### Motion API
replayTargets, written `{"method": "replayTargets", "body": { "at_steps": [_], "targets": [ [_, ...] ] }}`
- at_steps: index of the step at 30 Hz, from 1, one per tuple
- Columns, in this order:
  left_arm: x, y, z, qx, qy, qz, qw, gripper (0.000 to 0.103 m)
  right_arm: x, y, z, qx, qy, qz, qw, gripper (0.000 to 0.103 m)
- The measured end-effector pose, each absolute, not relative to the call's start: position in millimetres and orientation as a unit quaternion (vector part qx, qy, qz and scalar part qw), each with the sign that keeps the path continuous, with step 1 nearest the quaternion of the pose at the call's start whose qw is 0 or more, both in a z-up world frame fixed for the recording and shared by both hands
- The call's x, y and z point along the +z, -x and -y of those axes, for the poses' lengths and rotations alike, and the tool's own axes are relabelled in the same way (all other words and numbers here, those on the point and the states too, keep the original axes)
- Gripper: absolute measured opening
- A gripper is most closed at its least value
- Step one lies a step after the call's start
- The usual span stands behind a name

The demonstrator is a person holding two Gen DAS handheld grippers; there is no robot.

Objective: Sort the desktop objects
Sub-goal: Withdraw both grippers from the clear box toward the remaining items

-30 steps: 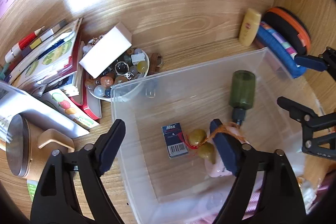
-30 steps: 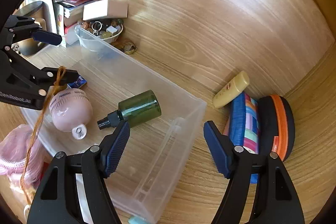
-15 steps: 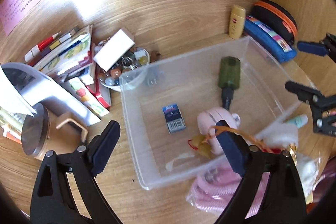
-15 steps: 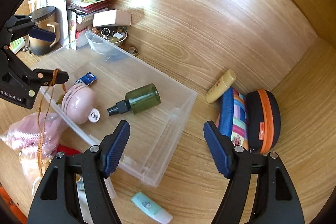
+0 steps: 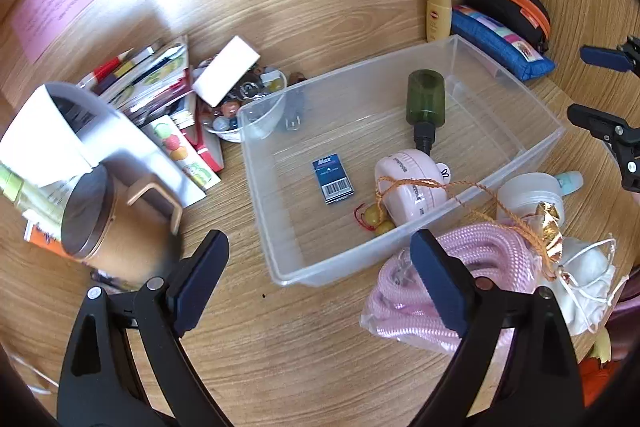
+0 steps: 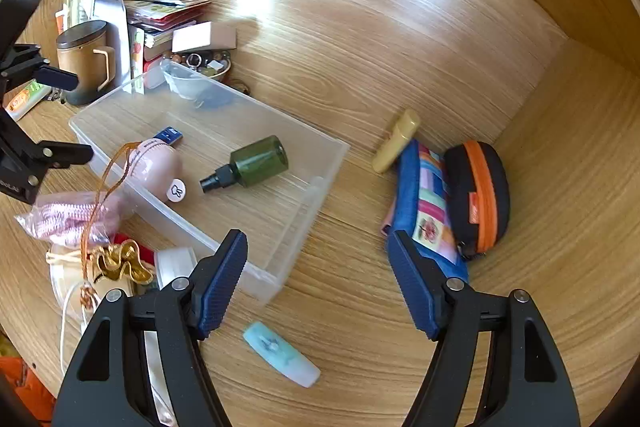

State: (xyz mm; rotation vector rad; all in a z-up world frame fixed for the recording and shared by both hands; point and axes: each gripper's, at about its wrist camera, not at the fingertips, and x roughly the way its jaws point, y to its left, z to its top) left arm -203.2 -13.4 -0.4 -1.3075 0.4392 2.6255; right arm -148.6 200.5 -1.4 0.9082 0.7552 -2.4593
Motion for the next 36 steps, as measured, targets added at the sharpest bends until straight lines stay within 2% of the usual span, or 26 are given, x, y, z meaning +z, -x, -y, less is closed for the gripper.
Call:
{"method": "replayTargets", "body": {
  "at_steps": [4, 7, 9, 10, 20, 36],
  "targets": [
    [9.6, 192.4, 19.9, 0.895, 0.423, -0.124, 0.074, 0.093, 1.7, 144.5, -214.0, -0.887, -0.326, -0.257, 0.201, 0.07],
    [13.9, 182.4, 24.1, 0.903, 0.41, -0.11, 0.065, 0.098, 1.3, 141.0, -223.8, -0.89, -0.327, -0.248, 0.197, 0.07],
    [12.9, 175.6, 25.3, 0.906, 0.405, -0.11, 0.056, 0.098, -0.8, 138.4, -230.8, -0.893, -0.327, -0.239, 0.194, 0.081],
    [11.7, 171.6, 26.2, 0.908, 0.402, -0.108, 0.051, 0.098, -2.0, 137.0, -234.1, -0.895, -0.327, -0.235, 0.194, 0.082],
    [-10.2, 140.1, 42.1, 0.913, 0.4, -0.076, 0.04, 0.098, -31.8, 129.2, -256.7, -0.893, -0.358, -0.199, 0.188, 0.082],
    [-53.7, 132.4, 32.3, 0.896, 0.434, -0.075, 0.061, 0.098, -89.8, 132.9, -258.1, -0.87, -0.42, -0.177, 0.189, 0.082]
  ]
}}
